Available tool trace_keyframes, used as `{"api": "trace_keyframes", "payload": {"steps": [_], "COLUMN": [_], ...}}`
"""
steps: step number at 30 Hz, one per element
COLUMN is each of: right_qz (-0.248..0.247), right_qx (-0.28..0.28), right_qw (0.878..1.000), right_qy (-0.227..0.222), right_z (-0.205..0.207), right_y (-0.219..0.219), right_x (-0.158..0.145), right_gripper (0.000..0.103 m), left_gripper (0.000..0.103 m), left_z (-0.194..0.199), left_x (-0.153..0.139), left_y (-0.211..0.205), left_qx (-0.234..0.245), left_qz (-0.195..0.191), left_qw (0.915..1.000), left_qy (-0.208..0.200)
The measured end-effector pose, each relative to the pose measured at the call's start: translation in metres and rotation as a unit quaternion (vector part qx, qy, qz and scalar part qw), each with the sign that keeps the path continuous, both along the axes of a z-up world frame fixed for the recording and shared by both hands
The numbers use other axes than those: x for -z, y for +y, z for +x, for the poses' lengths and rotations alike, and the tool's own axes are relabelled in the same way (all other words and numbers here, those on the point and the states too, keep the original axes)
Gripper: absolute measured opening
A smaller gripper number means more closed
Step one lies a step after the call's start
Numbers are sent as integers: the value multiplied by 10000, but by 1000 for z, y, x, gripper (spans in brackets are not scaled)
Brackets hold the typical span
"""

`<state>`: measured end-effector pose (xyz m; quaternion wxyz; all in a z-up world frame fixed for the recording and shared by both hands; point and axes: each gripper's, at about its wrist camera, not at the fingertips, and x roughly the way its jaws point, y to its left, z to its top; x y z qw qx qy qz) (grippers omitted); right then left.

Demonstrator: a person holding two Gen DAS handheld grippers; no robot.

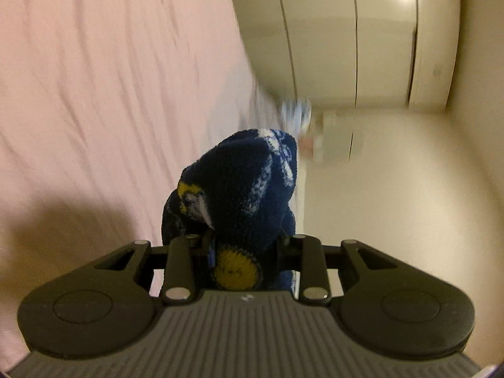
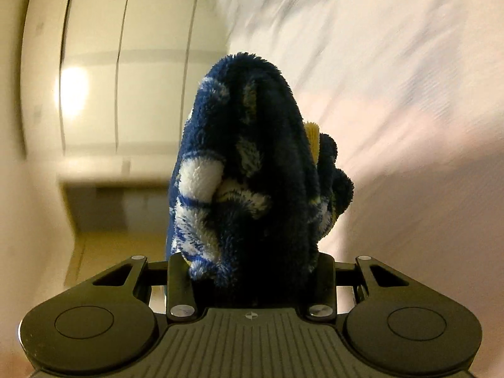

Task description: Fold clothes

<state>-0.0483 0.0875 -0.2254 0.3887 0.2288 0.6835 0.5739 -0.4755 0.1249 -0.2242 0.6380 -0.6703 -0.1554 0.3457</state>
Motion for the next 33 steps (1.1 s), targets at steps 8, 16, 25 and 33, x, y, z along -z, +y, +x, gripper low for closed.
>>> {"api": "trace_keyframes", "payload": {"steps": [8,16,25,33], "right_qz": [323,605,766,936], "right_qx": [-1940,-3080,-3520,-4096], "right_qw": [9805,9495,9328,9074], "right_qy": [40,-16,75,22], "right_z": [-144,-319,-560,-760], "right_y": [75,167,267,254], "right_x": [-32,-44,-37,34], "right_gripper": [40,40,40,40], "left_gripper": [27,27,28,28], "left_z": [-128,-310,-558,-702], "left_x": [-29,-20,-23,24], "left_y": [-94,-136,-93,-54], "left_qx": [-1942,-2988,-3401,-3823], "left_qz": [289,484,674,793], "left_qw": [9805,9529,9379,9206], "left_qy": [-47,-205,-85,84]}}
